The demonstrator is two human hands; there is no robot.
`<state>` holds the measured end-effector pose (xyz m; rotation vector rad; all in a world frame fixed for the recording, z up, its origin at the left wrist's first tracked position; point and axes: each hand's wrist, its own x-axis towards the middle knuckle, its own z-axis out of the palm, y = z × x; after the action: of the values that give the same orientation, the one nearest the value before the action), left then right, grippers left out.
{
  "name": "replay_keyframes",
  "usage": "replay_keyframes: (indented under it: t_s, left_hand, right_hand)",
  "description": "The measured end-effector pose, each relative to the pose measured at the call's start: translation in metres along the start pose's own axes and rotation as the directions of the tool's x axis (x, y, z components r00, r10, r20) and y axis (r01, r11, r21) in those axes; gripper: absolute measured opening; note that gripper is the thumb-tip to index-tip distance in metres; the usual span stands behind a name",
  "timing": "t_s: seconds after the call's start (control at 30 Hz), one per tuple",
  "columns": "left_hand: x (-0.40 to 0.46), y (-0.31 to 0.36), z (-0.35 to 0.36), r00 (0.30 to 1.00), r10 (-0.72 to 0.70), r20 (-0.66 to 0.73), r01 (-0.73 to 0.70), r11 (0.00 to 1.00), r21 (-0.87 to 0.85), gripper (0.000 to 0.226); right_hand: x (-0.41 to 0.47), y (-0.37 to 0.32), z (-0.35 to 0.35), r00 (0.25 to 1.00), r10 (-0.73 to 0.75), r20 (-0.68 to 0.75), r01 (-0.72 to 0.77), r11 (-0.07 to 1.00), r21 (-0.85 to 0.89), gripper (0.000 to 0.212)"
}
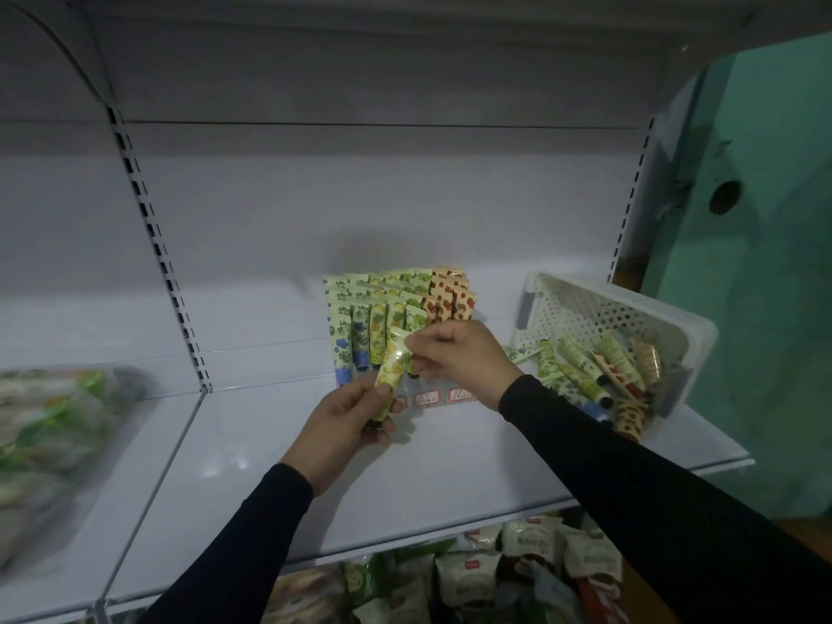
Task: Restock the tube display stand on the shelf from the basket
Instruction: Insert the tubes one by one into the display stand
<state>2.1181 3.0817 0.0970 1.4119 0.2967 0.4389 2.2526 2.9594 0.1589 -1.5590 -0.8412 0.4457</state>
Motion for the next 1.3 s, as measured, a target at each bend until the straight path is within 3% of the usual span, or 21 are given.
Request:
replay_keyframes:
  t_s: [0.07, 0.13, 0.2, 0.3, 0.33, 0.4, 0.47, 0.57, 0.7, 1.3]
  left_hand:
    - [0.0, 0.002, -0.002, 0.999, 0.023, -0.022, -0.022, 0.997, 0.074, 0.018]
    - [0.0, 0.002, -0.011, 0.992, 0.095, -0.083, -0.069, 0.958, 0.277, 0.014]
    - [-0.001, 0.0, -0.026, 0.963, 0.207, -0.172, -0.098, 0.864, 0.494, 0.014]
    - [-0.004, -0.002, -0.047, 0.908, 0.311, -0.282, 0.001, 0.67, 0.742, 0.016]
    - [-0.003, -0.003, -0.053, 0.914, 0.308, -0.265, 0.04, 0.582, 0.812, 0.021]
    - [0.003, -0.009, -0.06, 0.959, 0.213, -0.189, 0.093, 0.392, 0.915, 0.056]
    - [0.009, -0.017, -0.064, 0.985, 0.146, -0.096, 0.059, 0.239, 0.969, 0.082]
    - [0.019, -0.03, -0.07, 0.991, 0.131, -0.01, -0.003, 0.101, 0.995, 0.078]
    - [0.026, -0.042, -0.076, 0.992, 0.128, 0.009, -0.014, 0.04, 0.999, 0.074]
    - [0.026, -0.047, -0.076, 0.984, 0.175, 0.011, -0.018, 0.038, 0.999, 0.082]
  right_hand:
    - [0.003, -0.001, 0.001, 1.0, -0.01, -0.016, 0.01, 1.0, -0.016, 0.016]
    - [0.006, -0.003, 0.001, 0.996, -0.048, -0.074, 0.045, 0.998, -0.045, 0.015]
    - [0.01, -0.004, 0.0, 0.983, -0.122, -0.141, 0.105, 0.987, -0.122, 0.016]
    - [0.015, -0.006, -0.001, 0.945, -0.251, -0.208, 0.182, 0.936, -0.3, 0.021]
    - [0.016, -0.006, 0.001, 0.934, -0.282, -0.218, 0.199, 0.92, -0.339, 0.022]
    - [0.019, -0.007, 0.007, 0.918, -0.335, -0.215, 0.222, 0.879, -0.422, 0.025]
    - [0.022, -0.005, 0.015, 0.907, -0.375, -0.192, 0.238, 0.833, -0.5, 0.029]
    - [0.029, 0.0, 0.023, 0.894, -0.414, -0.17, 0.259, 0.789, -0.556, 0.033]
    - [0.036, 0.006, 0.028, 0.887, -0.428, -0.173, 0.259, 0.771, -0.581, 0.033]
    - [0.051, 0.013, 0.036, 0.892, -0.421, -0.162, 0.221, 0.72, -0.657, 0.031]
